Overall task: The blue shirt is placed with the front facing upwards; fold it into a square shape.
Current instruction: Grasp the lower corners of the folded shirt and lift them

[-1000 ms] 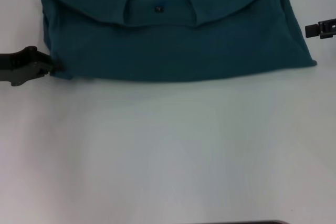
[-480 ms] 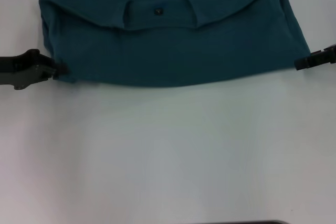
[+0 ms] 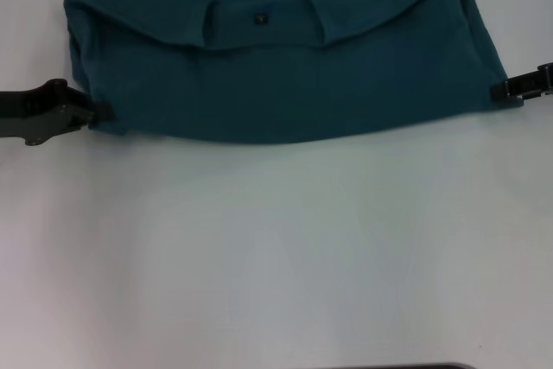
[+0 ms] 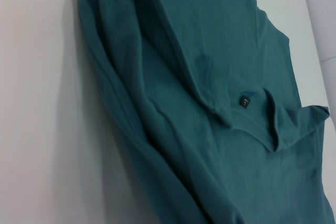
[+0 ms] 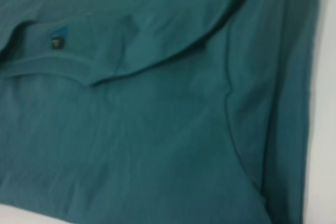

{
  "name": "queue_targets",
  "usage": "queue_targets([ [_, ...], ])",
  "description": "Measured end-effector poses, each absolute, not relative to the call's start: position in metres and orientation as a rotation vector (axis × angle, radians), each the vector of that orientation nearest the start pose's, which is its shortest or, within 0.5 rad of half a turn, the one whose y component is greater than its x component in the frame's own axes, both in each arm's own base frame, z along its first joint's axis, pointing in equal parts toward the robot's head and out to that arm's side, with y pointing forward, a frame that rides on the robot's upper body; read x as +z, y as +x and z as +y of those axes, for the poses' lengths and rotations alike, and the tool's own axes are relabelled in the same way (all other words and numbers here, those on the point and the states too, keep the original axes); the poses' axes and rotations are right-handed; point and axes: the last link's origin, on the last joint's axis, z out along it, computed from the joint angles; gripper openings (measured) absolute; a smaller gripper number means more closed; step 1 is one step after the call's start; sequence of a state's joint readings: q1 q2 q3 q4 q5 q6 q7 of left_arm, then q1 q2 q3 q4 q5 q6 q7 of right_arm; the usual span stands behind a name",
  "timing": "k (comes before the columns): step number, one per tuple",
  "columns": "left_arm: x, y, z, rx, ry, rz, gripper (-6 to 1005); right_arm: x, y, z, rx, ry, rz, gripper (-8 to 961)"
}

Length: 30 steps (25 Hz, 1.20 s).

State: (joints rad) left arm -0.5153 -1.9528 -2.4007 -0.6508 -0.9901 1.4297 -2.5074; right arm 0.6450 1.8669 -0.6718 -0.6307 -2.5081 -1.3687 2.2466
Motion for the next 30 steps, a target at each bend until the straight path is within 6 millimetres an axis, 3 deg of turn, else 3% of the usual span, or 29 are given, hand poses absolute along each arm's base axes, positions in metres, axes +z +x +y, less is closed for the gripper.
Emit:
queue_targets([
  [10, 0.037, -0.316, 0.34, 0.571, 2.34, 2.327, 12, 0.069, 0.336, 0.378, 0.038, -2.163, 1.592, 734],
  [15, 0.037, -0.317, 0.339, 0.574, 2.336, 2.331, 12, 0.056, 0.333, 0.38, 0.011, -2.182, 1.602, 733],
  [30, 0.037, -0.317, 0.34, 0.579, 2.335, 2.333, 12, 0.045, 0.32, 0.377, 0.027, -2.248, 1.646, 733],
])
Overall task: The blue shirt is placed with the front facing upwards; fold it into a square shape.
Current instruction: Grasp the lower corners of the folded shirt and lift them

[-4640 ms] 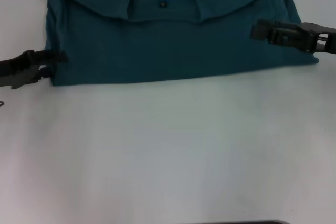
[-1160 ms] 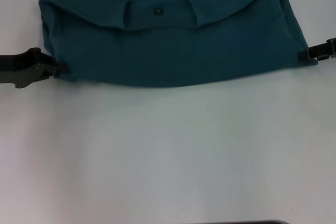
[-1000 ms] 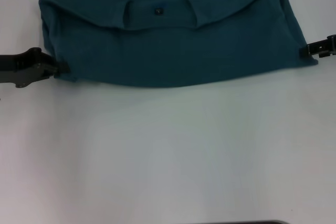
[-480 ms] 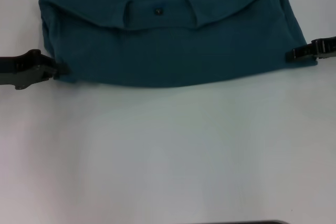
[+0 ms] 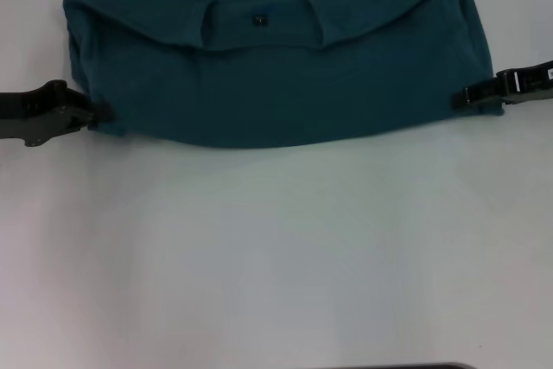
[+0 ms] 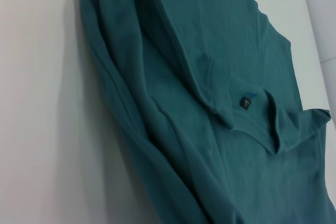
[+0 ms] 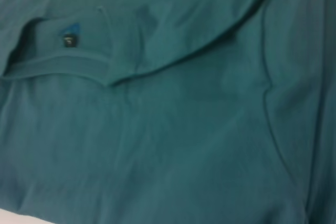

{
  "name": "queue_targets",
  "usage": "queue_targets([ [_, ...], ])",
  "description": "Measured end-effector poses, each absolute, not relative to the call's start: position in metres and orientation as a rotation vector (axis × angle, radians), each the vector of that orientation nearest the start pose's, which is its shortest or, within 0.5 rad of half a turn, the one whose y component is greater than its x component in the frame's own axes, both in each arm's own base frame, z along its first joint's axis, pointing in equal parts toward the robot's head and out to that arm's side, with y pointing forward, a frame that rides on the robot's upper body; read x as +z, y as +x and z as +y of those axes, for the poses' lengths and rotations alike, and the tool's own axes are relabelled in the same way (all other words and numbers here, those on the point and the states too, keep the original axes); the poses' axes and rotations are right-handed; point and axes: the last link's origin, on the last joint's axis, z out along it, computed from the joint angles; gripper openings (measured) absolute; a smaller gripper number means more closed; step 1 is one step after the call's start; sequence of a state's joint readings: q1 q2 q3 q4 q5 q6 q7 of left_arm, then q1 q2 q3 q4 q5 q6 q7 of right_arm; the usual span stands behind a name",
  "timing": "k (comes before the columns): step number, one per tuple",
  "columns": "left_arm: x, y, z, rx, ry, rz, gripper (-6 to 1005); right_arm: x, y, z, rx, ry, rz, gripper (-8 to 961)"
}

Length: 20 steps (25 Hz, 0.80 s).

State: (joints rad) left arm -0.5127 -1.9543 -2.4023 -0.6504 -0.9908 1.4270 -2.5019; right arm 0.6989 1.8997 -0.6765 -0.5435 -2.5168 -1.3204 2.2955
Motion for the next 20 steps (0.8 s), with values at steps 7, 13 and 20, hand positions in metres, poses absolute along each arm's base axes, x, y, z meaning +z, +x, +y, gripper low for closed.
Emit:
queue_targets([
  [7, 0.035, -0.316, 0.339, -0.509, -2.045, -2.045, 13, 0.048, 0.315, 0.381, 0.079, -2.244, 1.649, 671],
  [13, 0.035, -0.316, 0.339, -0.512, -2.047, -2.047, 13, 0.049, 0.317, 0.38, 0.075, -2.235, 1.657, 618],
  [20, 0.035, -0.314, 0.34, -0.513, -2.056, -2.043, 12, 0.055, 0.312, 0.38, 0.103, -2.243, 1.669, 495],
])
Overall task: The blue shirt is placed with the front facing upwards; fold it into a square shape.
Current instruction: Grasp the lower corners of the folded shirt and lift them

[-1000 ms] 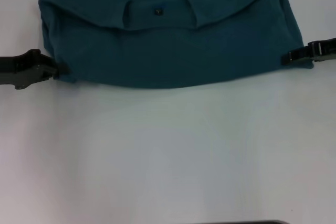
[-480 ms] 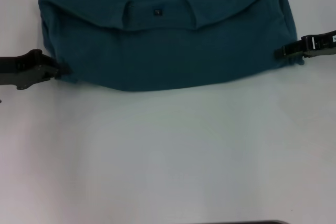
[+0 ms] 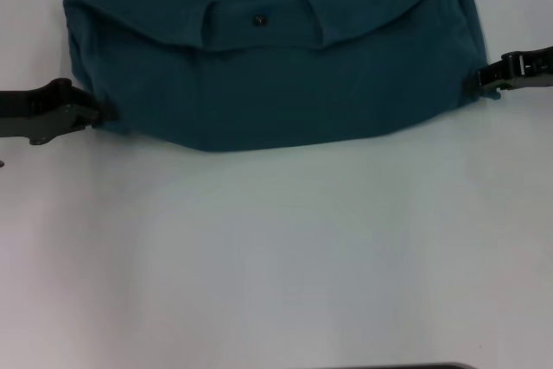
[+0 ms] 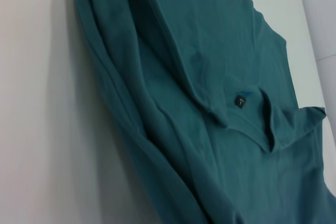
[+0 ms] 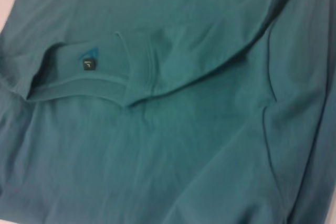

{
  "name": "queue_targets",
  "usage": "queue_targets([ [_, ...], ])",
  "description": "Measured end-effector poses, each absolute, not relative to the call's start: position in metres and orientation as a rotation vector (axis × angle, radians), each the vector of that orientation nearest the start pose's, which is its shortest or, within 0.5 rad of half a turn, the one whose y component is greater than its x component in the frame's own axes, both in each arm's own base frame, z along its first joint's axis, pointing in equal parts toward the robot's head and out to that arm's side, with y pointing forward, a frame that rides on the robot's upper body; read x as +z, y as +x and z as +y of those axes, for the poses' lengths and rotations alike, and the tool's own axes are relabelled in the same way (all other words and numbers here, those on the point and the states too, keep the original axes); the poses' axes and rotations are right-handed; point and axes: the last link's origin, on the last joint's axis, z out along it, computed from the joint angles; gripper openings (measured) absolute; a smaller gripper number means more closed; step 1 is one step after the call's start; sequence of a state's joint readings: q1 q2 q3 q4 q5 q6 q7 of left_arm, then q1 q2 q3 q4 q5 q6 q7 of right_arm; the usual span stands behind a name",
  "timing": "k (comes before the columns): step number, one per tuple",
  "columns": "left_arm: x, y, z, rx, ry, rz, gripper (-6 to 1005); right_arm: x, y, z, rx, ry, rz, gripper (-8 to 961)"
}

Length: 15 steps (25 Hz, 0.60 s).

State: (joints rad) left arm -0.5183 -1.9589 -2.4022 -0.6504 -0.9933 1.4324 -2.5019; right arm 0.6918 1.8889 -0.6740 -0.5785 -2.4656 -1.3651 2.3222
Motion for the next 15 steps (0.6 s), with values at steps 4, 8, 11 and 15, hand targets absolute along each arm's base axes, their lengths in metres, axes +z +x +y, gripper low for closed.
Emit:
queue_targets([
  [4, 0.0348, -0.3132, 0.3407, -0.513, -2.056, -2.044, 12, 0.0572, 0.3117, 0.38, 0.088, -2.246, 1.664, 353],
  [8, 0.0353, -0.3137, 0.3401, -0.502, -2.058, -2.048, 12, 0.0577, 0.3128, 0.3797, 0.079, -2.239, 1.667, 205],
  [11, 0.037, -0.3151, 0.3395, -0.482, -2.062, -2.047, 13, 0.0585, 0.3142, 0.3778, 0.061, -2.24, 1.676, 116],
  [15, 0.0391, -0.3163, 0.3356, -0.447, -2.084, -2.057, 13, 0.0613, 0.3127, 0.3743, 0.012, -2.268, 1.691, 57],
])
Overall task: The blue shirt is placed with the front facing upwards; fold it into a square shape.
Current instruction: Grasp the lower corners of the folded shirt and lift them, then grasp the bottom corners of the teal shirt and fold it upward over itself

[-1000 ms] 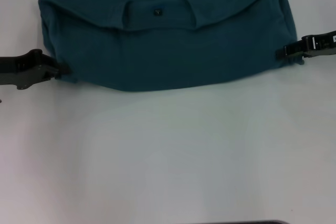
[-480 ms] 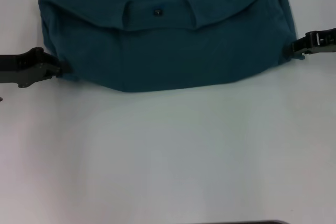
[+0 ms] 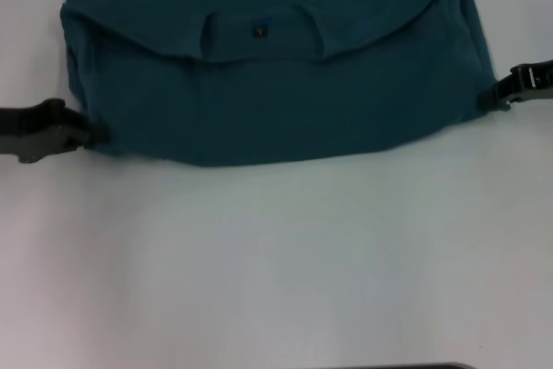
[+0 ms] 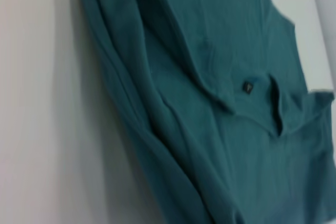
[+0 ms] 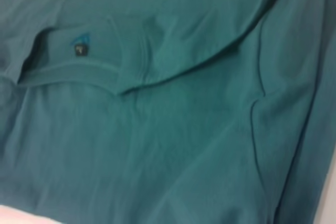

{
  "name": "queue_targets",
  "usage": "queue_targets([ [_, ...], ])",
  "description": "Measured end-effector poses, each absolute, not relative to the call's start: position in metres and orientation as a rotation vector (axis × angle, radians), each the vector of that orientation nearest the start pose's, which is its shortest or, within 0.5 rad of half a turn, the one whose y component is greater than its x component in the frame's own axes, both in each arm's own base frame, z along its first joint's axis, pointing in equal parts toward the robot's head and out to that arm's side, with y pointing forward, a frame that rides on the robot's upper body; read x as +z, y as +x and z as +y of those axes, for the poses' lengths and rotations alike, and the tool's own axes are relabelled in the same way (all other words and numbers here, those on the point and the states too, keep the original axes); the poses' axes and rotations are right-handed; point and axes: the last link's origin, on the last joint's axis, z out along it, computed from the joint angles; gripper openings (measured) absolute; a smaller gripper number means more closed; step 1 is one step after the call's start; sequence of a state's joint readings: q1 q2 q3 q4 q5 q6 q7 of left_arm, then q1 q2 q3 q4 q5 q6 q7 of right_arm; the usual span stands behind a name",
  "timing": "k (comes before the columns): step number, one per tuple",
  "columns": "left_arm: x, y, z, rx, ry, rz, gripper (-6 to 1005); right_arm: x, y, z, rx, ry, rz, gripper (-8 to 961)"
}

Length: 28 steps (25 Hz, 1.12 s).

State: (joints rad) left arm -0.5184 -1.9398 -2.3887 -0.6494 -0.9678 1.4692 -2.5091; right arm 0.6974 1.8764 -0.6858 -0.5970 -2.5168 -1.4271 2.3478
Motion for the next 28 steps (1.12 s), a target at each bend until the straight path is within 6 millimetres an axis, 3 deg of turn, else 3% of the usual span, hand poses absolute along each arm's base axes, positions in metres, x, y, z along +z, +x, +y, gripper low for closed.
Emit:
queue_targets([
  [6, 0.053, -0.326, 0.308, -0.201, -2.177, -2.153, 12, 0.072, 0.298, 0.355, -0.15, -2.41, 1.729, 57],
  [14, 0.063, -0.333, 0.269, 0.022, -2.255, -2.256, 12, 0.065, 0.286, 0.317, -0.366, -2.569, 1.818, 57],
  [24, 0.066, -0.34, 0.228, 0.239, -2.283, -2.392, 13, 0.042, 0.298, 0.277, -0.653, -2.655, 1.911, 58],
  [28, 0.065, -0.339, 0.221, 0.239, -2.323, -2.398, 12, 0.041, 0.299, 0.274, -0.611, -2.673, 1.927, 58],
])
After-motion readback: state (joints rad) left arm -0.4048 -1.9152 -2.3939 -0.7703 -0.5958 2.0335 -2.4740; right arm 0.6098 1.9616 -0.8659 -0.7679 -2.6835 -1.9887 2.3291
